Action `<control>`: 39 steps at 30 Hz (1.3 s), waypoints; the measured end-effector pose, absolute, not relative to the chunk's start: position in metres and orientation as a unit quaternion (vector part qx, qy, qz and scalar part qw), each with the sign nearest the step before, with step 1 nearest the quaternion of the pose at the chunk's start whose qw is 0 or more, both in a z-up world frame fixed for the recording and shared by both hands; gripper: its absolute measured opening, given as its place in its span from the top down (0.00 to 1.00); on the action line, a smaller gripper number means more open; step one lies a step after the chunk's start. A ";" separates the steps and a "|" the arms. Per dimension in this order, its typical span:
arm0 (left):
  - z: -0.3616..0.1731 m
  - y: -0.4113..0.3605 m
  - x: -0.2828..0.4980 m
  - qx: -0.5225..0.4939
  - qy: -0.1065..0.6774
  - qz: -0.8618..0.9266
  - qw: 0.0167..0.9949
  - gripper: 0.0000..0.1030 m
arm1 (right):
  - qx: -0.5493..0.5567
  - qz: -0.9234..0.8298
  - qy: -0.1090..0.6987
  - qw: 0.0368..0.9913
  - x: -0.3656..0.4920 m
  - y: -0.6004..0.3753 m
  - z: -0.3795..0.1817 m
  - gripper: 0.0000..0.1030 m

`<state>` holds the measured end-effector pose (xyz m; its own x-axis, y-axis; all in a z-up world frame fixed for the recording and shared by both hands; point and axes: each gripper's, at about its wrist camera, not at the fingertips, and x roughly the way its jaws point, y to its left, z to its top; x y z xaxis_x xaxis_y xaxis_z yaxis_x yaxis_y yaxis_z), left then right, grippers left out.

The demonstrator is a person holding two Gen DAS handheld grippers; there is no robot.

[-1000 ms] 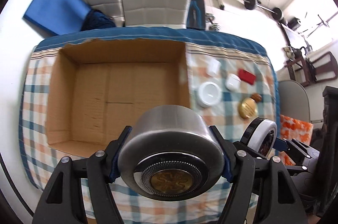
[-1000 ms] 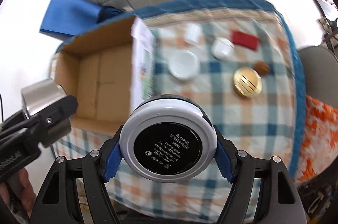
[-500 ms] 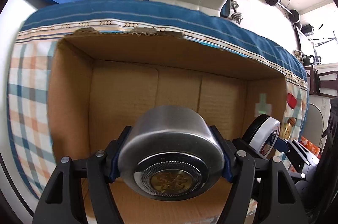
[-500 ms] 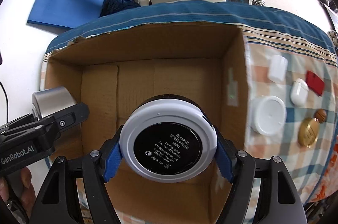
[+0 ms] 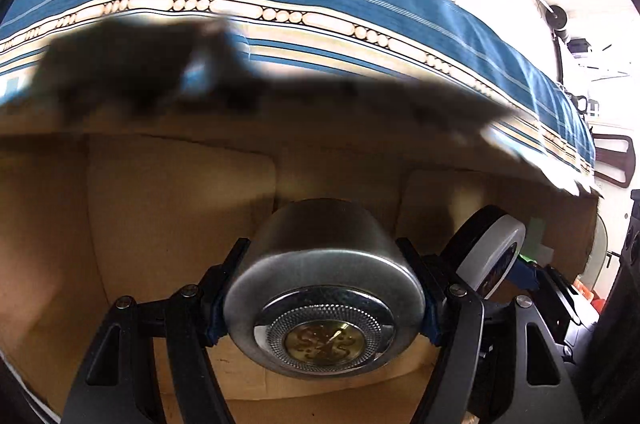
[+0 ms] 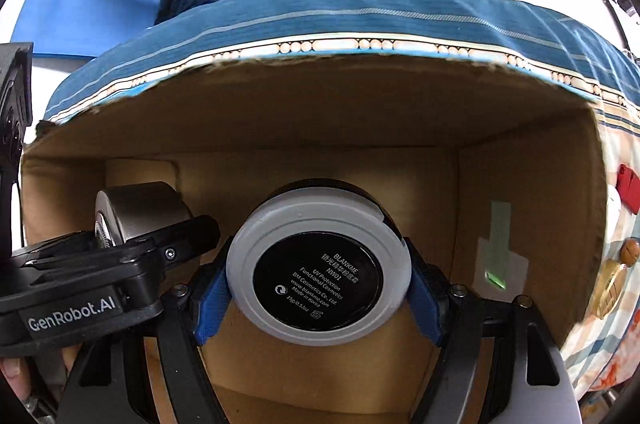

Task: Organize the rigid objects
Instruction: 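Carry the silver tin and black-lid jar into the cardboard box with both tools, then release the silver tin and black-lid jar in the box, lift both tools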

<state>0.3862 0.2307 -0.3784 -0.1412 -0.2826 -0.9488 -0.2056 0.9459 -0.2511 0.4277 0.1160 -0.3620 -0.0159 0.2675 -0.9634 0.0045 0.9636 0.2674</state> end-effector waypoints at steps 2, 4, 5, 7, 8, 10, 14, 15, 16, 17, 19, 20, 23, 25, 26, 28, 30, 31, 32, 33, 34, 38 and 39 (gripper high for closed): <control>-0.382 0.230 0.388 -0.159 0.758 -0.023 0.632 0.33 | 0.096 0.091 0.705 0.697 0.430 0.118 -0.367 0.24; -0.383 0.230 0.388 -0.160 0.761 -0.018 0.628 0.32 | 0.107 0.094 0.708 0.692 0.431 0.116 -0.372 0.24; -0.383 0.231 0.389 -0.162 0.762 -0.016 0.627 0.32 | 0.116 0.095 0.711 0.687 0.432 0.115 -0.375 0.23; -0.382 0.231 0.390 -0.161 0.764 -0.015 0.624 0.32 | 0.130 0.097 0.718 0.677 0.434 0.113 -0.380 0.23; -0.381 0.230 0.390 -0.159 0.766 -0.014 0.623 0.31 | 0.133 0.098 0.723 0.671 0.435 0.112 -0.382 0.23; -0.377 0.230 0.389 -0.151 0.766 -0.012 0.625 0.30 | 0.132 0.102 0.727 0.666 0.435 0.111 -0.382 0.23; -0.367 0.229 0.386 -0.131 0.765 0.000 0.631 0.20 | 0.124 0.105 0.730 0.664 0.434 0.112 -0.375 0.21; -0.364 0.232 0.386 -0.128 0.764 0.003 0.633 0.16 | 0.121 0.105 0.729 0.666 0.433 0.113 -0.372 0.20; -0.360 0.233 0.385 -0.130 0.761 0.002 0.636 0.12 | 0.113 0.104 0.729 0.667 0.432 0.114 -0.369 0.19; -0.355 0.234 0.384 -0.138 0.758 -0.003 0.637 0.02 | 0.102 0.101 0.728 0.670 0.431 0.116 -0.367 0.18; -0.346 0.234 0.384 -0.137 0.754 -0.009 0.642 0.00 | 0.095 0.102 0.729 0.670 0.426 0.115 -0.362 0.15; -0.342 0.234 0.384 -0.133 0.752 -0.009 0.645 0.00 | 0.098 0.103 0.730 0.669 0.424 0.114 -0.361 0.14; -0.325 0.234 0.387 -0.126 0.742 0.001 0.658 0.00 | 0.100 0.099 0.729 0.670 0.416 0.109 -0.353 0.14; -0.312 0.230 0.386 -0.112 0.736 0.006 0.668 0.00 | 0.097 0.102 0.726 0.673 0.414 0.110 -0.346 0.12; -0.309 0.234 0.380 -0.107 0.731 0.007 0.673 0.00 | 0.094 0.104 0.725 0.674 0.409 0.110 -0.343 0.10; -0.297 0.238 0.367 -0.099 0.721 0.014 0.685 0.00 | 0.090 0.101 0.724 0.677 0.400 0.110 -0.338 0.06; -0.292 0.242 0.353 -0.086 0.713 0.020 0.696 0.00 | 0.081 0.094 0.719 0.684 0.391 0.111 -0.327 0.00; -0.287 0.245 0.347 -0.077 0.707 0.022 0.702 0.00 | 0.076 0.091 0.714 0.690 0.384 0.111 -0.323 0.00; -0.285 0.256 0.340 -0.070 0.701 0.025 0.709 0.00 | 0.071 0.088 0.711 0.694 0.376 0.111 -0.319 0.00; -0.277 0.256 0.330 -0.064 0.695 0.026 0.716 0.00 | 0.066 0.084 0.708 0.698 0.370 0.110 -0.316 0.00; -0.269 0.257 0.319 -0.060 0.687 0.028 0.724 0.00 | 0.063 0.082 0.703 0.703 0.363 0.110 -0.311 0.00; -0.254 0.256 0.292 -0.050 0.658 0.038 0.750 0.00 | 0.057 0.077 0.688 0.719 0.339 0.110 -0.296 0.00; -0.245 0.257 0.282 -0.050 0.650 0.042 0.757 0.00 | 0.051 0.073 0.684 0.725 0.340 0.113 -0.294 0.00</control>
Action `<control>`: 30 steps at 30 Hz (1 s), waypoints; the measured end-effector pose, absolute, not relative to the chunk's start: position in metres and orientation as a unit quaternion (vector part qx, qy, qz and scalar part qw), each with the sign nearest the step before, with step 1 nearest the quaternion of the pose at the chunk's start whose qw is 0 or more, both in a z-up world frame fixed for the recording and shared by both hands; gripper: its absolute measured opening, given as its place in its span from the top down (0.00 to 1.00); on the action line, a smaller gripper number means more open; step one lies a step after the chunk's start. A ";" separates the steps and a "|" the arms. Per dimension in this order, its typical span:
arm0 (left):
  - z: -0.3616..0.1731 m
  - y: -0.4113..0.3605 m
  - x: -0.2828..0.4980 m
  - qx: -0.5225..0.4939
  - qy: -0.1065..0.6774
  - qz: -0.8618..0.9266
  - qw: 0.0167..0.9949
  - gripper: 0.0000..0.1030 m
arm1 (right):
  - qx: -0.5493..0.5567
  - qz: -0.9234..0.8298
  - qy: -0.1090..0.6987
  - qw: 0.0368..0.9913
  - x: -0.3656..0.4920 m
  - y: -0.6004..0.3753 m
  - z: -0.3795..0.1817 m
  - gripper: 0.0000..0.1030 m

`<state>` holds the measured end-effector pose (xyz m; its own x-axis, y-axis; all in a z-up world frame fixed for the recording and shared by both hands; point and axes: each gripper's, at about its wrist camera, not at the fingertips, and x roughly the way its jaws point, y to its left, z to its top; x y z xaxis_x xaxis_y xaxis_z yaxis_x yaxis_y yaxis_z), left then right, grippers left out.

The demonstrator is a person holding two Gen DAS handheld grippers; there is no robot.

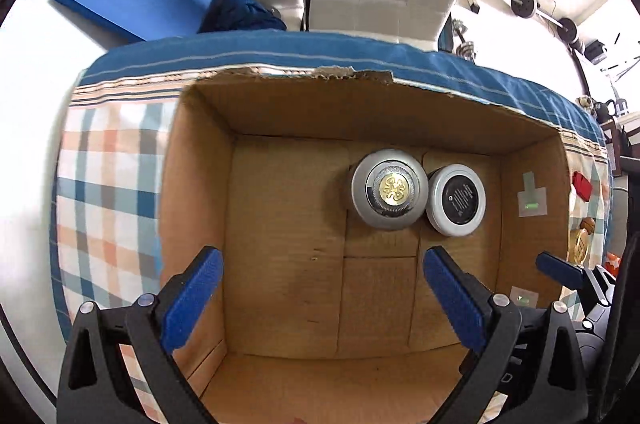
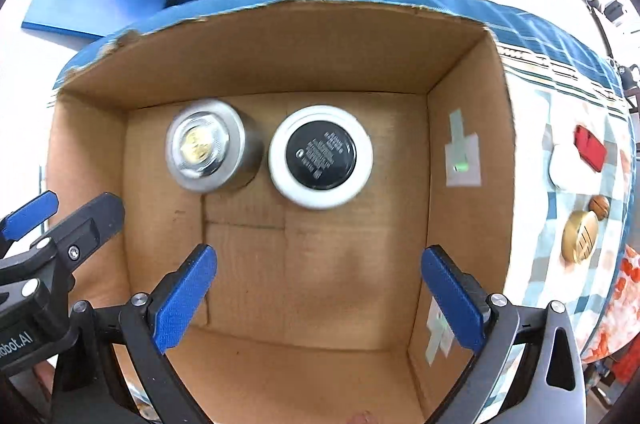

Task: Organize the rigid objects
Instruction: 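Release the silver tin and black-lid jar in the box, lift both tools, then grasp the white round container with the left tool while the right tool grasps the gold tin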

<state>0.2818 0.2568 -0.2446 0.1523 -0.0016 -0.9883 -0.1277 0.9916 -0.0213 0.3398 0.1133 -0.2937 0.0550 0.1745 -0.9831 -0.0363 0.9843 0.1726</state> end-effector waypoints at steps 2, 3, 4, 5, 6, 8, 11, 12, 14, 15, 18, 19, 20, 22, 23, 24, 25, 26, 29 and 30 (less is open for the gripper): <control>-0.240 0.252 0.281 -0.049 0.640 0.043 0.766 0.00 | 0.046 0.067 0.674 0.734 0.325 0.108 -0.279 0.00; -0.239 0.253 0.281 -0.049 0.636 0.044 0.769 0.00 | 0.048 0.069 0.670 0.738 0.319 0.108 -0.273 0.00; -0.238 0.253 0.282 -0.049 0.632 0.043 0.772 0.00 | 0.047 0.070 0.666 0.741 0.315 0.109 -0.268 0.00; -0.237 0.252 0.284 -0.050 0.629 0.043 0.774 0.00 | 0.044 0.069 0.661 0.746 0.308 0.108 -0.261 0.00; -0.233 0.249 0.280 -0.050 0.626 0.043 0.777 0.00 | 0.044 0.071 0.657 0.750 0.304 0.105 -0.253 0.00; -0.221 0.245 0.273 -0.048 0.618 0.043 0.784 0.00 | 0.041 0.073 0.649 0.756 0.295 0.100 -0.239 0.00; -0.201 0.239 0.259 -0.043 0.606 0.042 0.793 0.00 | 0.035 0.075 0.635 0.768 0.281 0.094 -0.218 0.00; -0.193 0.236 0.253 -0.041 0.602 0.041 0.796 0.00 | 0.035 0.075 0.630 0.772 0.279 0.094 -0.213 0.00; -0.180 0.231 0.244 -0.036 0.593 0.043 0.803 0.00 | 0.033 0.077 0.622 0.779 0.270 0.091 -0.199 0.00; -0.173 0.228 0.241 -0.032 0.589 0.043 0.806 0.00 | 0.034 0.081 0.618 0.781 0.265 0.089 -0.193 0.00; -0.157 0.218 0.232 -0.027 0.580 0.038 0.813 0.00 | 0.037 0.090 0.609 0.787 0.252 0.080 -0.172 0.00; -0.153 0.214 0.229 -0.024 0.577 0.036 0.815 0.00 | 0.039 0.093 0.606 0.789 0.249 0.077 -0.167 0.00; -0.149 0.210 0.227 -0.022 0.576 0.034 0.817 0.00 | 0.042 0.096 0.604 0.790 0.246 0.073 -0.162 0.00; -0.142 0.203 0.223 -0.023 0.572 0.033 0.819 0.00 | 0.045 0.101 0.600 0.793 0.240 0.066 -0.155 0.00; -0.140 0.200 0.221 -0.026 0.570 0.030 0.820 0.00 | 0.047 0.103 0.598 0.793 0.238 0.061 -0.151 0.00; -0.138 0.197 0.220 -0.029 0.569 0.029 0.822 0.00 | 0.051 0.107 0.598 0.793 0.236 0.057 -0.149 0.00; -0.136 0.193 0.219 -0.030 0.567 0.029 0.823 0.00 | 0.056 0.111 0.597 0.792 0.234 0.052 -0.147 0.00; -0.133 0.189 0.219 -0.032 0.565 0.026 0.824 0.00 | 0.057 0.111 0.598 0.792 0.233 0.047 -0.146 0.00; -0.128 0.172 0.222 -0.032 0.559 0.017 0.829 0.00 | 0.071 0.109 0.601 0.789 0.232 0.024 -0.148 0.00; -0.127 0.164 0.225 -0.029 0.558 0.014 0.829 0.00 | 0.074 0.104 0.603 0.788 0.233 0.014 -0.149 0.00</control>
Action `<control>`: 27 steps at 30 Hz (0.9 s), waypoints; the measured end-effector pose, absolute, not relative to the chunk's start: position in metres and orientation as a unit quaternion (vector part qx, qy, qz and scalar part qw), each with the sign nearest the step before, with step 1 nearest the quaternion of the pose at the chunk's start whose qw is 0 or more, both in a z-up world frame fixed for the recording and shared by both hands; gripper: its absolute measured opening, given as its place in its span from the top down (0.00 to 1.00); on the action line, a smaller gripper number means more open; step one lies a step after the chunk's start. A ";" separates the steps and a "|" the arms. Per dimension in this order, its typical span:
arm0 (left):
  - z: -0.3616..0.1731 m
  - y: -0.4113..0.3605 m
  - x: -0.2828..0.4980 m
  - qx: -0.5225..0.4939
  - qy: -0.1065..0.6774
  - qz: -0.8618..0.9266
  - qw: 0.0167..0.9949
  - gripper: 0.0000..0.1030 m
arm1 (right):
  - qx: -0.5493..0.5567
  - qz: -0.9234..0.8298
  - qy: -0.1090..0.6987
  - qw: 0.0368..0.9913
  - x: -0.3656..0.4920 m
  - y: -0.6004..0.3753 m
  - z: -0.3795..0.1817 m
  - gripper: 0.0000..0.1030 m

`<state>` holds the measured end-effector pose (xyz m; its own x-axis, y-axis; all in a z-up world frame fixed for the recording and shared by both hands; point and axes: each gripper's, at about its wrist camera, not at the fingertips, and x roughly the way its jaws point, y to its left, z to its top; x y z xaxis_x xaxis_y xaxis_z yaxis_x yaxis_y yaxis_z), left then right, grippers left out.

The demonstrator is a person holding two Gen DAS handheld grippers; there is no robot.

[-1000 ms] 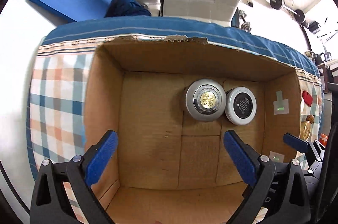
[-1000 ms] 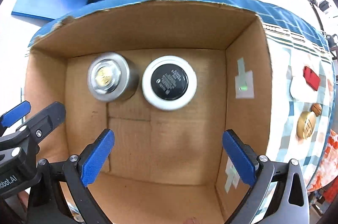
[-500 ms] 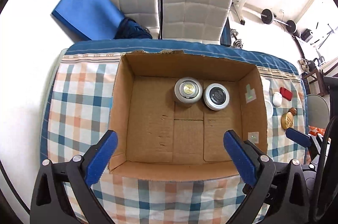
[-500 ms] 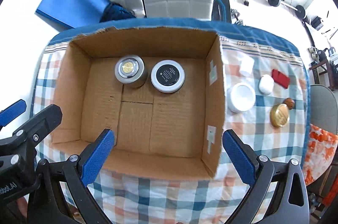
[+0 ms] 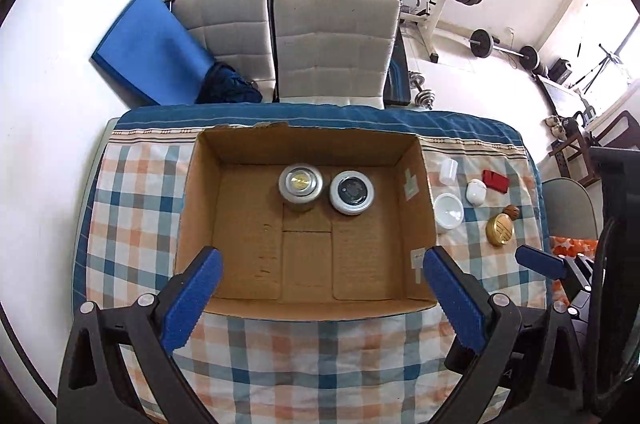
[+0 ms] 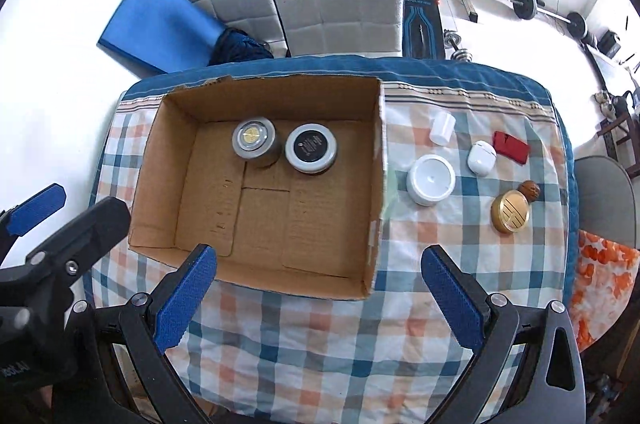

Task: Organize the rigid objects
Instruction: 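Grasp the white round container with the left tool while the right tool grasps the gold tin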

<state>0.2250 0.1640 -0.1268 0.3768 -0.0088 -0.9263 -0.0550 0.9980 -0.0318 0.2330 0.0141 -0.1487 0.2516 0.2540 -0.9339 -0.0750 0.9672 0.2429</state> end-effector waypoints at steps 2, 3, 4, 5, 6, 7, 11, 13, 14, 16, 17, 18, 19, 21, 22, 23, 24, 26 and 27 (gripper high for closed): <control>-0.127 0.146 0.232 -0.025 0.559 0.005 0.829 0.00 | 0.085 0.091 0.607 0.785 0.236 -0.011 -0.153 0.00; -0.128 0.135 0.237 -0.023 0.559 0.000 0.829 0.00 | 0.086 0.083 0.608 0.785 0.238 -0.023 -0.156 0.00; -0.130 0.123 0.242 -0.020 0.561 -0.008 0.827 0.00 | 0.090 0.072 0.611 0.783 0.240 -0.038 -0.159 0.00; -0.134 0.112 0.248 -0.017 0.564 -0.014 0.825 0.00 | 0.096 0.061 0.614 0.781 0.243 -0.053 -0.165 0.00; -0.139 0.098 0.256 -0.013 0.568 -0.023 0.823 0.00 | 0.101 0.051 0.618 0.778 0.246 -0.068 -0.170 0.00; -0.144 0.087 0.263 -0.010 0.571 -0.029 0.820 0.00 | 0.108 0.038 0.623 0.774 0.249 -0.085 -0.177 0.00; -0.174 0.031 0.302 0.025 0.596 -0.054 0.800 0.00 | 0.143 -0.006 0.644 0.752 0.264 -0.148 -0.212 0.00; -0.192 0.003 0.323 0.052 0.607 -0.059 0.791 0.00 | 0.160 -0.021 0.653 0.740 0.273 -0.175 -0.234 0.00; -0.203 -0.009 0.333 0.064 0.613 -0.062 0.785 0.00 | 0.169 -0.031 0.658 0.733 0.277 -0.187 -0.246 0.00; -0.229 -0.032 0.353 0.090 0.633 -0.068 0.766 0.00 | 0.187 -0.040 0.666 0.721 0.284 -0.205 -0.268 0.00; -0.242 -0.040 0.360 0.096 0.644 -0.073 0.755 0.00 | 0.196 -0.047 0.671 0.714 0.288 -0.214 -0.281 0.00; -0.257 -0.047 0.368 0.107 0.655 -0.073 0.745 0.00 | 0.204 -0.048 0.674 0.708 0.292 -0.220 -0.292 0.00; -0.272 -0.054 0.376 0.115 0.667 -0.075 0.732 0.01 | 0.217 -0.045 0.678 0.701 0.296 -0.226 -0.305 0.00; -0.297 -0.062 0.384 0.122 0.687 -0.085 0.711 0.17 | 0.226 -0.051 0.692 0.684 0.301 -0.233 -0.329 0.09; -0.311 -0.066 0.389 0.125 0.700 -0.089 0.698 0.22 | 0.233 -0.044 0.699 0.674 0.304 -0.234 -0.340 0.22; -0.323 -0.070 0.393 0.130 0.711 -0.089 0.685 0.24 | 0.238 -0.041 0.705 0.667 0.305 -0.235 -0.350 0.28; -0.335 -0.073 0.397 0.128 0.722 -0.092 0.673 0.23 | 0.240 -0.044 0.710 0.660 0.306 -0.236 -0.359 0.28; -0.354 -0.076 0.402 0.133 0.738 -0.090 0.656 0.23 | 0.246 -0.047 0.713 0.655 0.308 -0.237 -0.372 0.28; -0.363 -0.077 0.403 0.136 0.744 -0.090 0.648 0.23 | 0.247 -0.050 0.715 0.652 0.309 -0.238 -0.378 0.28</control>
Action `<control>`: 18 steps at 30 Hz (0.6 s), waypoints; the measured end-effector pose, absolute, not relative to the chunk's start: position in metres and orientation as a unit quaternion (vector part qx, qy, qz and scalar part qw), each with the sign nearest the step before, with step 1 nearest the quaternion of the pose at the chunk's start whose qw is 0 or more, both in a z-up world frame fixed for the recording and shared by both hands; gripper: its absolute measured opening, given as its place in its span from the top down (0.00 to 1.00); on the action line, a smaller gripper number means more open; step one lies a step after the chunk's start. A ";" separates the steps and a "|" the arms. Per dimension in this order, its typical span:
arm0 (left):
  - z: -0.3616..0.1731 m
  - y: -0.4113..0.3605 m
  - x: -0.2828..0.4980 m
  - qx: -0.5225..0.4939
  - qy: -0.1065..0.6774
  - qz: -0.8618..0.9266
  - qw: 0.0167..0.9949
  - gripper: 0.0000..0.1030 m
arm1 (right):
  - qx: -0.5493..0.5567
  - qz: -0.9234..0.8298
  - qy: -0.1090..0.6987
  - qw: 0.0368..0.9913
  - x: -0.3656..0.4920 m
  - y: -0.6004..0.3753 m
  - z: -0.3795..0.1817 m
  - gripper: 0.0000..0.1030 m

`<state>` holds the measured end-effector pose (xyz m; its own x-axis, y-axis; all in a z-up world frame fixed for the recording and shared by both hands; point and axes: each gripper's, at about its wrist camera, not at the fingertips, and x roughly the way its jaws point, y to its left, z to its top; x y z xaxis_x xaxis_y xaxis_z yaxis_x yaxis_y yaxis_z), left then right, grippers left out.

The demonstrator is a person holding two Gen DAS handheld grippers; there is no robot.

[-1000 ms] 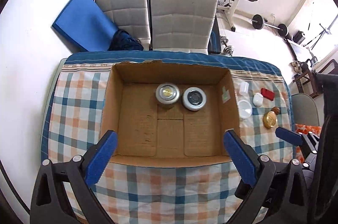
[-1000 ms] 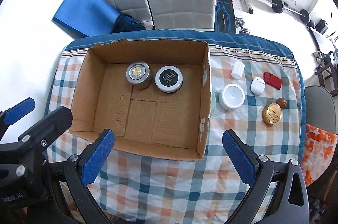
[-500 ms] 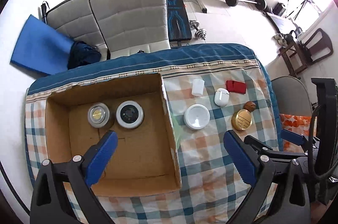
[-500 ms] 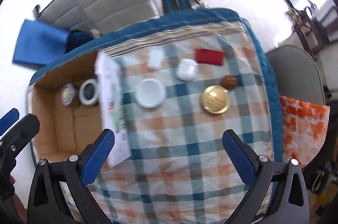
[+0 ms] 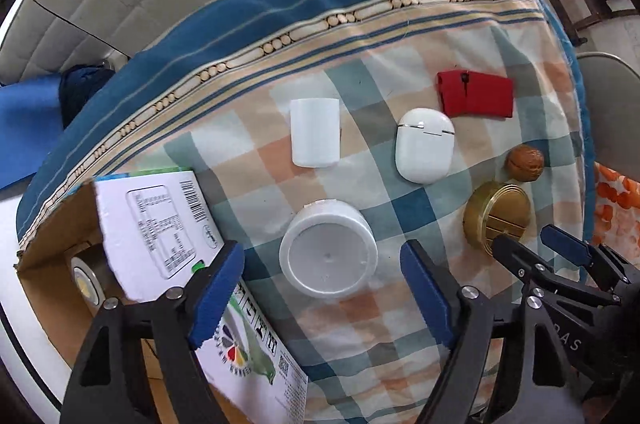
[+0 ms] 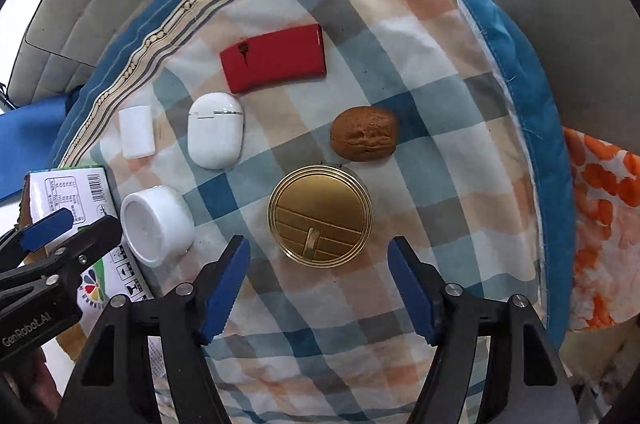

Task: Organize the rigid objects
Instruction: 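Grasp the white round container with the left tool while the right tool grasps the gold tin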

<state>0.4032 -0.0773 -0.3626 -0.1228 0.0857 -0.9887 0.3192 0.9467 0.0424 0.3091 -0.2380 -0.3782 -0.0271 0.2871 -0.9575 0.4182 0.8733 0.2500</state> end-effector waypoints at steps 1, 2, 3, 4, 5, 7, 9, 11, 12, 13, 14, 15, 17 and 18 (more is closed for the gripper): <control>-0.373 -0.079 0.404 0.141 0.752 -0.088 0.638 0.22 | 0.249 -0.053 0.717 0.649 0.309 -0.239 -0.384 0.28; -0.380 -0.080 0.404 0.145 0.758 -0.087 0.630 0.22 | 0.253 -0.051 0.719 0.645 0.310 -0.239 -0.390 0.28; -0.388 -0.080 0.404 0.147 0.765 -0.088 0.621 0.22 | 0.257 -0.049 0.723 0.640 0.311 -0.239 -0.395 0.28; -0.396 -0.081 0.403 0.151 0.772 -0.087 0.611 0.22 | 0.257 -0.049 0.727 0.635 0.312 -0.238 -0.400 0.28; -0.404 -0.081 0.402 0.156 0.778 -0.087 0.602 0.22 | 0.258 -0.048 0.730 0.631 0.313 -0.237 -0.404 0.28; -0.417 -0.080 0.399 0.172 0.786 -0.081 0.588 0.22 | 0.257 -0.047 0.735 0.625 0.316 -0.235 -0.413 0.28; -0.428 -0.076 0.395 0.179 0.791 -0.080 0.579 0.24 | 0.259 -0.048 0.740 0.618 0.316 -0.234 -0.421 0.28; -0.429 -0.072 0.392 0.155 0.795 -0.083 0.581 0.36 | 0.258 -0.047 0.744 0.615 0.316 -0.232 -0.426 0.29; -0.428 -0.073 0.390 0.157 0.792 -0.080 0.584 0.36 | 0.252 -0.048 0.743 0.618 0.316 -0.230 -0.427 0.31; -0.427 -0.074 0.388 0.161 0.790 -0.078 0.587 0.36 | 0.247 -0.045 0.742 0.621 0.315 -0.229 -0.426 0.33; -0.424 -0.075 0.385 0.161 0.788 -0.077 0.590 0.36 | 0.246 -0.042 0.742 0.622 0.313 -0.228 -0.425 0.33; -0.422 -0.076 0.381 0.148 0.788 -0.081 0.593 0.36 | 0.241 -0.041 0.745 0.621 0.310 -0.229 -0.425 0.33; -0.418 -0.080 0.371 0.116 0.792 -0.091 0.593 0.36 | 0.226 -0.043 0.752 0.617 0.301 -0.233 -0.423 0.33; -0.416 -0.082 0.367 0.105 0.792 -0.098 0.594 0.36 | 0.219 -0.044 0.755 0.617 0.297 -0.236 -0.421 0.33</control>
<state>0.3668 -0.0822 -0.4155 -0.2735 0.0500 -0.9606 0.2817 0.9590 -0.0303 0.2968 -0.2358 -0.4213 -0.1426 0.2755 -0.9507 0.3840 0.9006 0.2034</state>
